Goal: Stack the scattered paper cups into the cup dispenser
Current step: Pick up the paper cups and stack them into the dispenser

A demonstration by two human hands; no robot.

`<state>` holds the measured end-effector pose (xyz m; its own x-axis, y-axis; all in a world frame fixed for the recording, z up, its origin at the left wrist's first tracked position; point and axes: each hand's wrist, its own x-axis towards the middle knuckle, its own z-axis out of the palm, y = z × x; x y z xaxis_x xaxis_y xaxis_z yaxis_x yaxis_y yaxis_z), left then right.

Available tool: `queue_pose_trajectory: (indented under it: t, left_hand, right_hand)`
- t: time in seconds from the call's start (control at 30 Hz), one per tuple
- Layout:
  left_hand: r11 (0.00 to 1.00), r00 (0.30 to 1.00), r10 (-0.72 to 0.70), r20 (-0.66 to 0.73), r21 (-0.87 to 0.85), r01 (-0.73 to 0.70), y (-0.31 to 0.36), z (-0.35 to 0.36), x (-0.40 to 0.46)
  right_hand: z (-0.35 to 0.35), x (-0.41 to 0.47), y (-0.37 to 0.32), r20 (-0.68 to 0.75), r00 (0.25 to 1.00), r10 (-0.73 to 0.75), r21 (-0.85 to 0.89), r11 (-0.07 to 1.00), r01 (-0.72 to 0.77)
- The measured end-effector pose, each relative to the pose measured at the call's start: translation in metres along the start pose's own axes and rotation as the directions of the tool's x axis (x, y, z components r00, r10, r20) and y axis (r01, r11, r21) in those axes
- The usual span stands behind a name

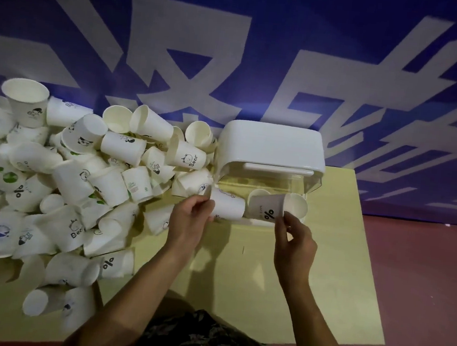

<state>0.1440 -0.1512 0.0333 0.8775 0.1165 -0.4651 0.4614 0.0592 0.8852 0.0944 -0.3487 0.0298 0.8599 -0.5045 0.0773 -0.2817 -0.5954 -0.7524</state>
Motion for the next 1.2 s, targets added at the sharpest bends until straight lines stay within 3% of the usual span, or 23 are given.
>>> queue_pose_trajectory:
  t: [0.1, 0.17, 0.23, 0.37, 0.53, 0.7, 0.8, 0.87, 0.97, 1.0, 1.07, 1.2]
  left_hand:
    - [0.936, 0.964, 0.26, 0.057, 0.232, -0.266, 0.007, 0.033, -0.001]
    - [0.763, 0.881, 0.448, 0.155, 0.447, -0.467, 0.01, 0.052, 0.002]
    - [0.588, 0.804, 0.523, 0.283, 0.563, -0.581, 0.011, 0.07, 0.004]
    - [0.42, 0.768, 0.478, 0.426, 0.658, -0.625, 0.0, 0.1, 0.009]
    - [0.337, 0.836, 0.302, 0.458, 0.769, -0.543, -0.019, 0.121, 0.022]
    - [0.203, 0.873, 0.175, 0.454, 0.852, -0.484, -0.034, 0.136, 0.037]
    - [0.244, 0.879, 0.203, 0.432, 0.847, -0.472, -0.041, 0.142, 0.041]
    - [0.345, 0.879, 0.285, 0.382, 0.815, -0.465, -0.043, 0.141, 0.037]
    - [0.719, 0.935, 0.313, 0.165, 0.602, -0.347, -0.044, 0.125, 0.026]
    - [0.832, 0.96, 0.266, 0.081, 0.483, -0.271, -0.045, 0.114, 0.021]
    - [0.96, 0.989, 0.125, -0.076, 0.259, -0.102, -0.048, 0.089, 0.012]
    - [0.982, 0.941, -0.183, -0.284, -0.107, 0.159, -0.058, 0.024, -0.005]
  right_hand:
    - [-0.023, 0.023, 0.014, -0.021, 0.995, -0.101, -0.106, 0.99, 0.098]
    - [-0.034, 0.038, 0.024, 0.008, 0.985, -0.175, -0.205, 0.963, 0.172]
    - [-0.044, 0.053, 0.034, 0.058, 0.974, -0.219, -0.27, 0.936, 0.227]
    - [-0.05, 0.071, 0.054, 0.182, 0.952, -0.248, -0.319, 0.901, 0.295]
    - [-0.043, 0.089, 0.078, 0.417, 0.877, -0.238, -0.363, 0.841, 0.401]
    - [-0.026, 0.099, 0.094, 0.561, 0.781, -0.275, -0.368, 0.763, 0.532]
    - [-0.022, 0.1, 0.096, 0.572, 0.774, -0.271, -0.375, 0.753, 0.54]
    - [-0.021, 0.097, 0.092, 0.51, 0.81, -0.29, -0.35, 0.79, 0.503]
    - [-0.018, 0.085, 0.079, 0.441, 0.834, -0.331, -0.197, 0.871, 0.45]
    - [-0.014, 0.079, 0.073, 0.441, 0.846, -0.299, -0.116, 0.916, 0.384]
    - [-0.004, 0.067, 0.062, 0.478, 0.855, -0.202, 0.021, 0.976, 0.219]
    - [0.026, 0.033, 0.036, 0.595, 0.802, -0.06, 0.087, 0.996, 0.009]
